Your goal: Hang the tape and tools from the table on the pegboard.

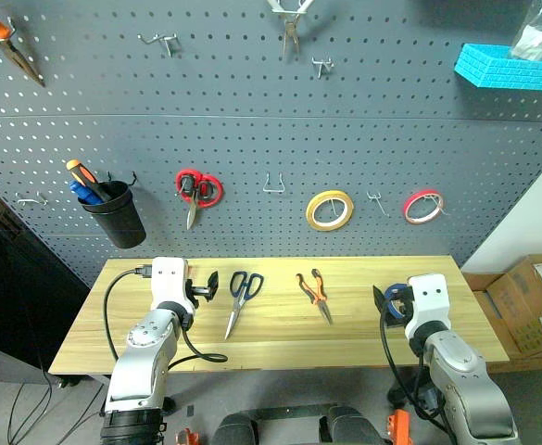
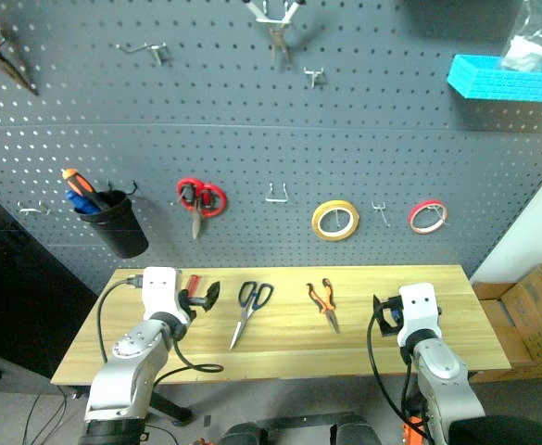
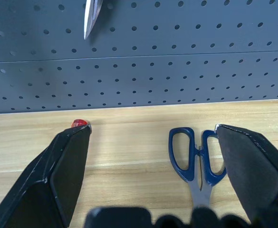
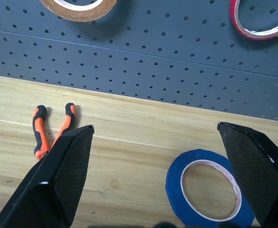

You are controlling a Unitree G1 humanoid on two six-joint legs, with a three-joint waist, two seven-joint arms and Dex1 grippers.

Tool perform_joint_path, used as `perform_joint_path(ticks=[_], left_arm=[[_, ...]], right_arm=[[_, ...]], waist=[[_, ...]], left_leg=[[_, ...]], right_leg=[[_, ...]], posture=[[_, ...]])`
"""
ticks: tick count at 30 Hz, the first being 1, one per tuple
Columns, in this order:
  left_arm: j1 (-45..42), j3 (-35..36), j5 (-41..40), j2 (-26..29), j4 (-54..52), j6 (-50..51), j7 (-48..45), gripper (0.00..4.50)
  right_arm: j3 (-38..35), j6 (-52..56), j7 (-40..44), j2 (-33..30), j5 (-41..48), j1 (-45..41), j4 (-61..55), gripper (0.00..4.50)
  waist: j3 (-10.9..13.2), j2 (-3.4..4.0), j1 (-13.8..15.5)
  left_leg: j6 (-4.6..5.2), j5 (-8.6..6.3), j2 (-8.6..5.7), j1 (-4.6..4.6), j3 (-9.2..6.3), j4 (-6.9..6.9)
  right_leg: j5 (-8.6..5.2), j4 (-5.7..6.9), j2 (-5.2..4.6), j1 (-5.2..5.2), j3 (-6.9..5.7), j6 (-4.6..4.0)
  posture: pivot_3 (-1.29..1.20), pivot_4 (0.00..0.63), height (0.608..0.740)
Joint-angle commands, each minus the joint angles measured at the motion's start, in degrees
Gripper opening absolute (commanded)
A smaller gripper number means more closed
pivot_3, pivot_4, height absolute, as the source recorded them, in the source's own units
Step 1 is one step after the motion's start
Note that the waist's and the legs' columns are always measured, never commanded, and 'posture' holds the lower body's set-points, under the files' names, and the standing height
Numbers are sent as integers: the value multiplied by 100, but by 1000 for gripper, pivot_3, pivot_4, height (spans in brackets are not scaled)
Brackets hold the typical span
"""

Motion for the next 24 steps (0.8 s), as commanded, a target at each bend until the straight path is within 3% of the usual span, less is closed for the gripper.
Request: perform_joint_path(ticks=[1,24], left_arm=[[-131,140,-98,-41,-237,-61,52,4486],[-72,243,-136,25,-266,-37,127,4486]], right_arm=[[-93,-105,-12,-24,-13,-66,-122,4500],[-64,-76,7,-7,10,-69,-152,4500]], waist=[[0,0,0],[0,0,0]], left_leg=[[0,0,0,0,0,0],[0,0,0,0,-1,0]], right_leg=[[0,0,0,0,0,0],[0,0,0,0,0,0]], posture=[[18,41,740],[24,48,740]])
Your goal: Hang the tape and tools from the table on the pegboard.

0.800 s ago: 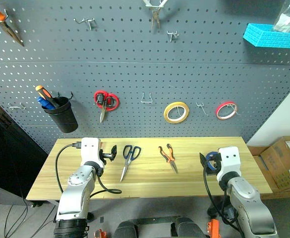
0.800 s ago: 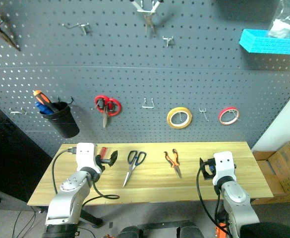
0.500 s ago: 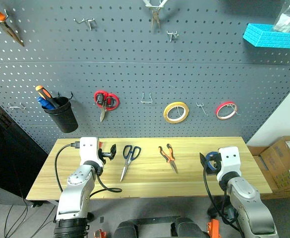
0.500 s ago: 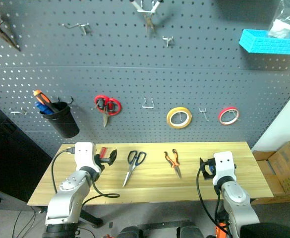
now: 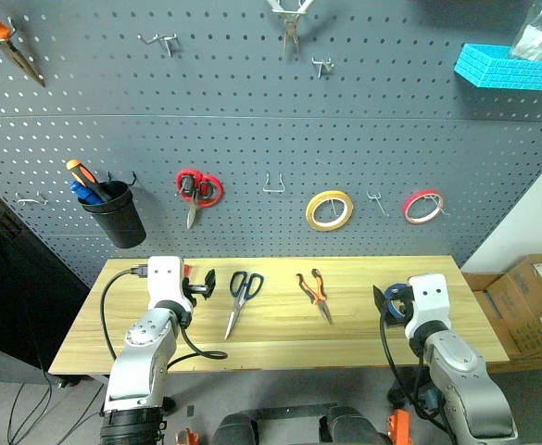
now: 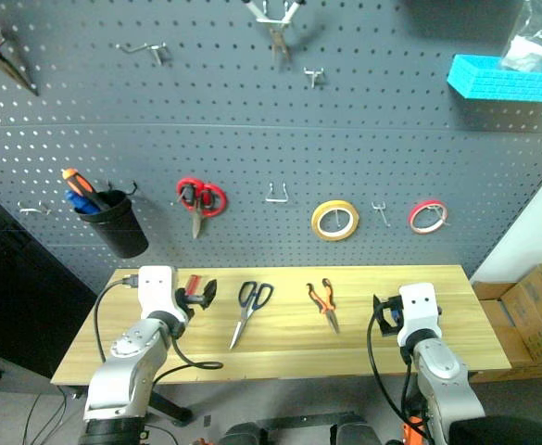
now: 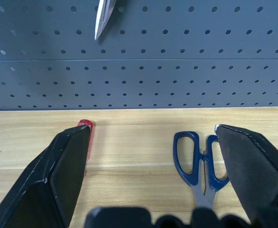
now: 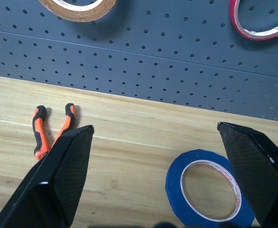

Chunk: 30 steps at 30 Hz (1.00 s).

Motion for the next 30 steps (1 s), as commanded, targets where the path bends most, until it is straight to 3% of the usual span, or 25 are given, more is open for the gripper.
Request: perform_joint_path(ticks=[1,6,12,18,21,30], left_arm=[[-38,150,-42,75,-255,-81,-11,4486],[-86,-179,16,325,-478,-173,-461,4486],[-1142,-1105,-268,523,-481,101,-1618,4486],[-2207,-1975,-498,-103,343,319,-2428,4486],[-2332,-2240,-764,-518,512,701,-2699,4486],[-2412,-2937,-841,-1221,1260,1055,-3223,4486]], right_arm=[[-57,-58,19,-8,21,-64,-168,4500],[-11,196,166,-53,136,-86,-287,4500],[189,694,891,-660,211,-719,178,4500],[228,695,1650,-1336,256,-1512,1357,4500],[162,782,1901,-1551,321,-1756,1783,4500],[261,1220,2481,-1962,336,-2449,3105,4500]], waist=[[0,0,0],[47,-6,-1],[307,-22,28],[506,-25,17],[659,-15,-15],[973,26,-17]], left_leg=[[0,0,0,0,0,0],[0,0,1,2,-2,0],[-1,0,-8,4,-2,12],[11,5,-12,-30,2,31],[41,-13,-11,-59,-6,30],[104,-51,-2,-104,-20,81]], right_leg=[[0,0,0,0,0,0],[-1,0,0,-4,0,-1],[-1,-5,-16,-10,-3,-1],[-1,-1,-17,3,-2,3],[-2,5,-5,-16,0,48],[-9,15,10,-35,-4,51]], posture=[[25,50,740],[16,89,740],[20,150,740],[14,217,740],[2,241,740],[-42,288,740]])
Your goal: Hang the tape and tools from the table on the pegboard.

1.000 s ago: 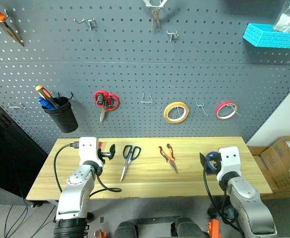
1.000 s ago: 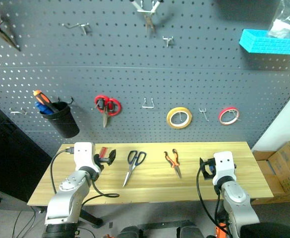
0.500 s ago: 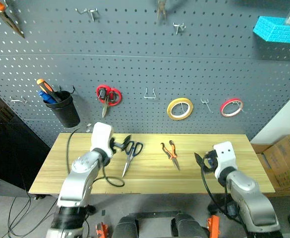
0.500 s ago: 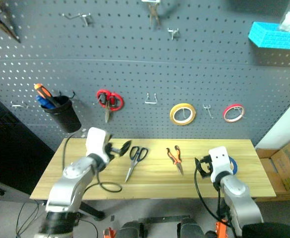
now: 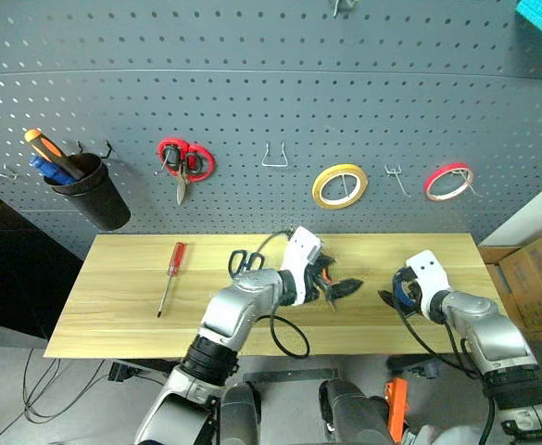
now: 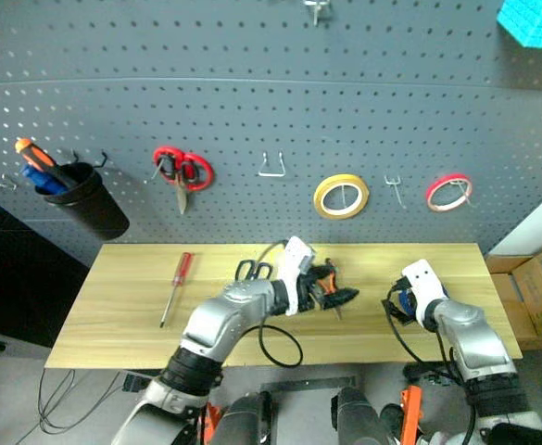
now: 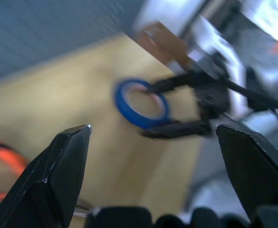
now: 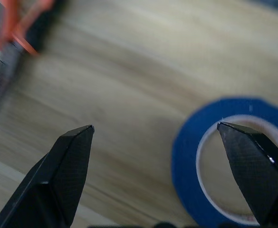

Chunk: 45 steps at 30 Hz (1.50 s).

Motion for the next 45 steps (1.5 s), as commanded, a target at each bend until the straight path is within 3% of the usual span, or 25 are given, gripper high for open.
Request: perform_joint_path(ticks=[1,16,20,29,34,39,45], left_arm=[[-146,-159,-31,-123,100,1,-199,4486],[-159,-369,200,-242,667,-143,-427,4486],[-209,-300,236,-313,744,-138,-373,4500],[-403,-104,243,-343,941,-201,-338,4500],[-520,41,369,-415,1140,-395,-62,4500],[-449,128,300,-391,654,-494,-53,4500],[31,323,-203,75,-940,-59,-263,4500]], right_arm=[[-29,110,151,-112,35,-154,211,4500],[-71,-151,212,-78,-66,-778,1723,4500],[-27,-305,251,-84,-102,-896,2031,3657],[-56,-449,253,-64,-118,-1020,2180,643],[-103,-364,217,-33,-70,-908,1924,529],[-201,-228,-341,62,-150,6,126,529],[-249,-265,-1164,454,-386,1370,-2648,529]], waist=[[66,0,-8],[236,-7,-120],[271,-37,-131],[281,-44,-136],[281,-44,-136],[275,-33,-124],[243,7,-139]], left_leg=[[0,0,0,-2,0,7],[-1,0,-6,-3,0,15],[-2,0,-6,-1,-1,16],[-2,0,-5,-1,-2,15],[-3,0,-5,-2,-1,14],[-5,-1,-5,-8,-6,9],[-33,3,-6,-59,-2,12]], right_leg=[[-11,0,0,0,1,18],[-6,4,-5,4,5,30],[-5,5,-5,4,5,30],[-5,3,-5,5,4,30],[-5,2,-6,5,4,31],[-8,2,-6,0,0,35],[-11,18,-14,-58,3,43]], posture=[[-41,290,740],[-39,323,740],[-37,327,740],[-38,313,740],[-39,299,740],[-44,257,740],[-64,195,740]])
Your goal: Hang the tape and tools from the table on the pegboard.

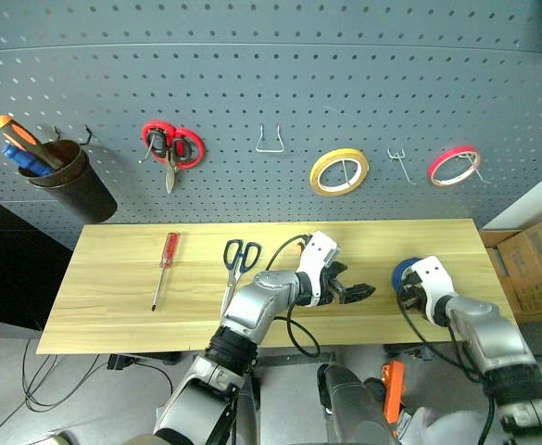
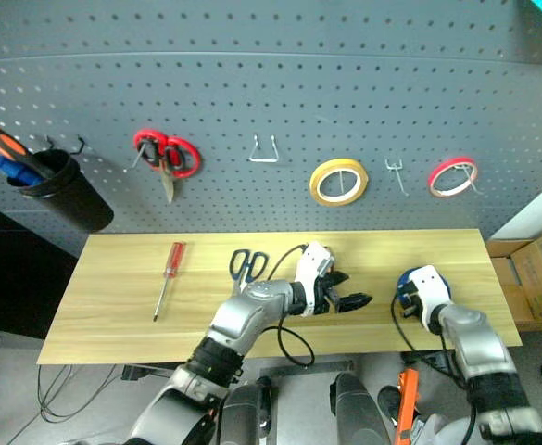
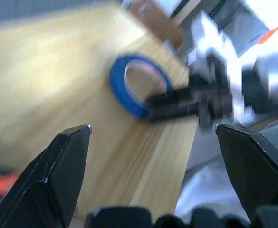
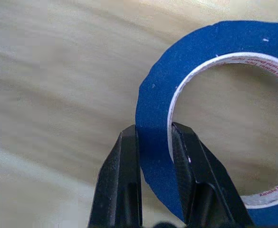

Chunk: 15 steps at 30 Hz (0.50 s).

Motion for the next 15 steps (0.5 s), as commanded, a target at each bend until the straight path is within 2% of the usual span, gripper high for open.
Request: perform_joint_path(ticks=[1,6,11,15], left_arm=[[244,215,-473,228,-1073,376,-142,4500],[531,737,-1200,718,-2333,993,-135,4500],[510,1307,-1791,1037,-2833,1323,-43,4500],[448,1564,-2053,1214,-2927,1421,60,4500]], right_arm=[[-167,-89,-507,173,-195,444,-1432,529],[58,-727,-1205,489,-766,1123,-2589,529],[319,-2582,-1631,277,-1625,1342,-2468,529],[375,-3415,-1778,332,-1850,1338,-2224,529]], waist=[[-25,15,-2],[-174,38,5],[-447,24,5],[-647,-19,7]], left_leg=[[-14,7,0,-8,-2,0],[-35,19,-3,-12,-8,3],[-40,22,-13,-13,2,9],[-40,23,-14,3,3,9]], right_leg=[[0,4,0,-8,-2,1],[2,6,-1,-9,-10,4],[19,-11,-12,-2,-5,21],[23,-14,-11,11,-5,20]], posture=[[-65,180,740],[-66,131,740],[-51,80,740],[-38,55,740]])
